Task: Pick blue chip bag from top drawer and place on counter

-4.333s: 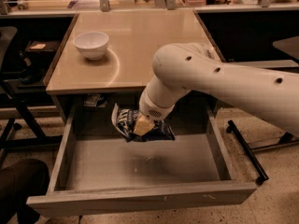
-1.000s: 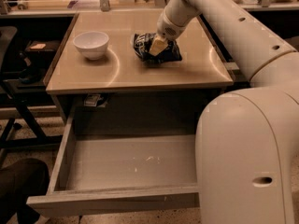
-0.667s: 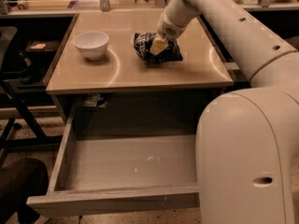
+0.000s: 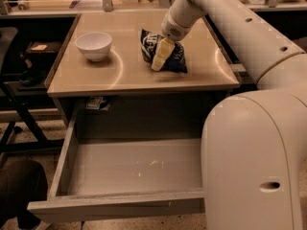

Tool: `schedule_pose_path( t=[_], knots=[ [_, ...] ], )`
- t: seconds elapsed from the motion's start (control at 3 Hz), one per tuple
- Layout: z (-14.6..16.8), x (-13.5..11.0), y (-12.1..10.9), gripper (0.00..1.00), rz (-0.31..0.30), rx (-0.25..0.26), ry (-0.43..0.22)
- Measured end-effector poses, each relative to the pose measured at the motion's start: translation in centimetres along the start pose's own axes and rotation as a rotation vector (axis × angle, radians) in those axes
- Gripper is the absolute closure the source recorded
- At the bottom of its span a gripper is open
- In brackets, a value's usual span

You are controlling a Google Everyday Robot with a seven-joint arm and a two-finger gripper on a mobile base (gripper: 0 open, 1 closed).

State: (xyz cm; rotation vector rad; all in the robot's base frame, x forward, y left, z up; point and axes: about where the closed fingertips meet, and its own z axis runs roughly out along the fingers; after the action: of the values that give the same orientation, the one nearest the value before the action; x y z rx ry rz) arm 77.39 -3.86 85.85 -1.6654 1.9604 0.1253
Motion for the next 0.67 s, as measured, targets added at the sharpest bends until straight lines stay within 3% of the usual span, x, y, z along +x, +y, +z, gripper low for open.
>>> schedule_pose_path(
  t=[0.33,0.67],
  knots=[
    [-0.1,0.0,0.1,0.00,0.001,0.005,0.009],
    [-5.7,0.7,-0.5,0.00,0.048,0.090,0.094]
  ],
)
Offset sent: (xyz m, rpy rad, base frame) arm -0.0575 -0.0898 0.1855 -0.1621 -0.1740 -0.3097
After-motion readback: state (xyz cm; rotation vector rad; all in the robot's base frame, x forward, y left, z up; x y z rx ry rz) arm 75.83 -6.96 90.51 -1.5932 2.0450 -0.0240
